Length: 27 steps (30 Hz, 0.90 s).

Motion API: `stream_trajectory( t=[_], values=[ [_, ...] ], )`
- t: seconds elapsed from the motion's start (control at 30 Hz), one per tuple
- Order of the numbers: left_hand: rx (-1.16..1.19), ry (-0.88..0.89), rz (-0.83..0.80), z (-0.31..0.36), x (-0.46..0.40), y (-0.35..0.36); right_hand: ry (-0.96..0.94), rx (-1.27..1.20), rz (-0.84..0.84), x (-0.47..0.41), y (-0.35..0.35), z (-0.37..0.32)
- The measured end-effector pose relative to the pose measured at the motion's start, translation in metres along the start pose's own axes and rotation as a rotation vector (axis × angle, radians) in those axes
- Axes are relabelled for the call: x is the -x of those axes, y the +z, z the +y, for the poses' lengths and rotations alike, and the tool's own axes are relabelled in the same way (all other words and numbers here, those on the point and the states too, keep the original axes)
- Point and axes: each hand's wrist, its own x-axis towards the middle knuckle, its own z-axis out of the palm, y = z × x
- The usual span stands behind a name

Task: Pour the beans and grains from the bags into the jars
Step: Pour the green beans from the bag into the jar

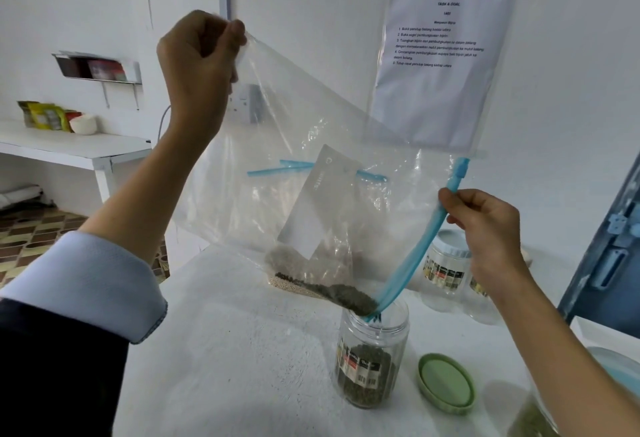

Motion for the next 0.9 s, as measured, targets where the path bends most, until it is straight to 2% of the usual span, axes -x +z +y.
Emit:
stream_trajectory(
  t=[0.17, 0.83, 0.9],
  values=[
    [-0.006, -0.003, -0.01, 0.003, 0.001, 0.001, 0.001, 0.026, -0.019, 0.001, -0.002, -0.001],
    [-0.01, 0.014, -0.091, 0.018, -0.005, 0.015, 0.05, -0.006, 0.083, -0.002, -0.008, 0.003],
    [-0.022, 0.018, -0.096, 0.019, -0.006, 0.016, 0.057, 0.02, 0.04, -0.001, -0.008, 0.003]
  ],
)
